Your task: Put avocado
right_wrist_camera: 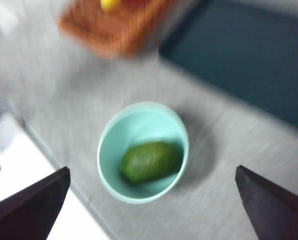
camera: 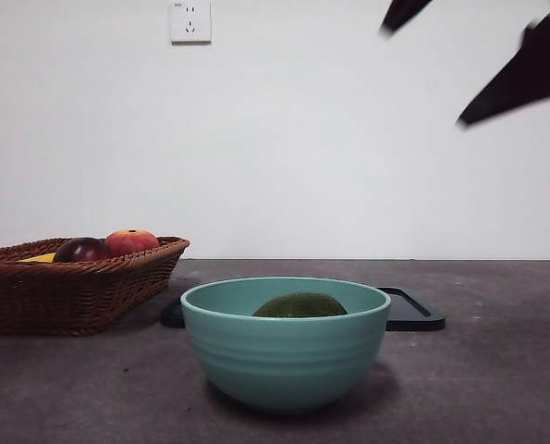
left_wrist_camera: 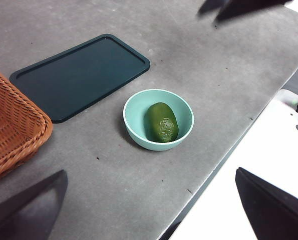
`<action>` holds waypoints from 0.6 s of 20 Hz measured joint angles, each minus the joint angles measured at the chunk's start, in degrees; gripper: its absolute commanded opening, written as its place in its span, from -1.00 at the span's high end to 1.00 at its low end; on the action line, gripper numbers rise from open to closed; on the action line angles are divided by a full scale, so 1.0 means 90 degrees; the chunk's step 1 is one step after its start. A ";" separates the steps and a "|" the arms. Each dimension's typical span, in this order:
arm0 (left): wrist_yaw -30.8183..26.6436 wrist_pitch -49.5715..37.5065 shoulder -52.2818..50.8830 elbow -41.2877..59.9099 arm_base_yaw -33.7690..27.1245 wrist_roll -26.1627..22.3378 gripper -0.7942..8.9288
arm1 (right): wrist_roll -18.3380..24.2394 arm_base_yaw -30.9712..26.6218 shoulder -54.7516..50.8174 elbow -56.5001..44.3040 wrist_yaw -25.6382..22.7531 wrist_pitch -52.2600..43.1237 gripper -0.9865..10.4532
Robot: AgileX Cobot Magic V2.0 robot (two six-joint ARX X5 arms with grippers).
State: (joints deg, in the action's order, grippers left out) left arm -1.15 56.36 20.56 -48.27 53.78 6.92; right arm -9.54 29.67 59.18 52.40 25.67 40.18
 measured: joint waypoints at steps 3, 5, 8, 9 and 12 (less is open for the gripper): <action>0.0000 -0.0002 -0.0002 0.0000 -0.0002 0.0000 -0.44 | -0.0092 0.0396 0.1202 0.0590 -0.0427 0.0369 -0.19; 0.0000 -0.0002 -0.0029 0.0000 0.0000 0.0002 -0.44 | -0.0097 0.0617 0.1965 0.0996 -0.0862 0.0668 -0.19; 0.0000 -0.0002 -0.0165 0.0000 0.0000 0.0002 -0.44 | -0.0068 0.0775 0.2832 0.1455 -0.1241 0.1005 -0.19; 0.0000 -0.0002 -0.0223 0.0000 0.0000 0.0000 -0.44 | -0.0015 0.0799 0.3053 0.1557 -0.1392 0.1115 -0.19; 0.0000 -0.0002 -0.0447 0.0000 0.0000 0.0000 -0.44 | 0.0075 0.0838 0.3553 0.1615 -0.1700 0.1447 -0.19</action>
State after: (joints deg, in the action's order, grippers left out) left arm -1.15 56.34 16.53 -48.27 53.78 6.92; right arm -8.86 37.21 91.15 66.94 10.37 53.21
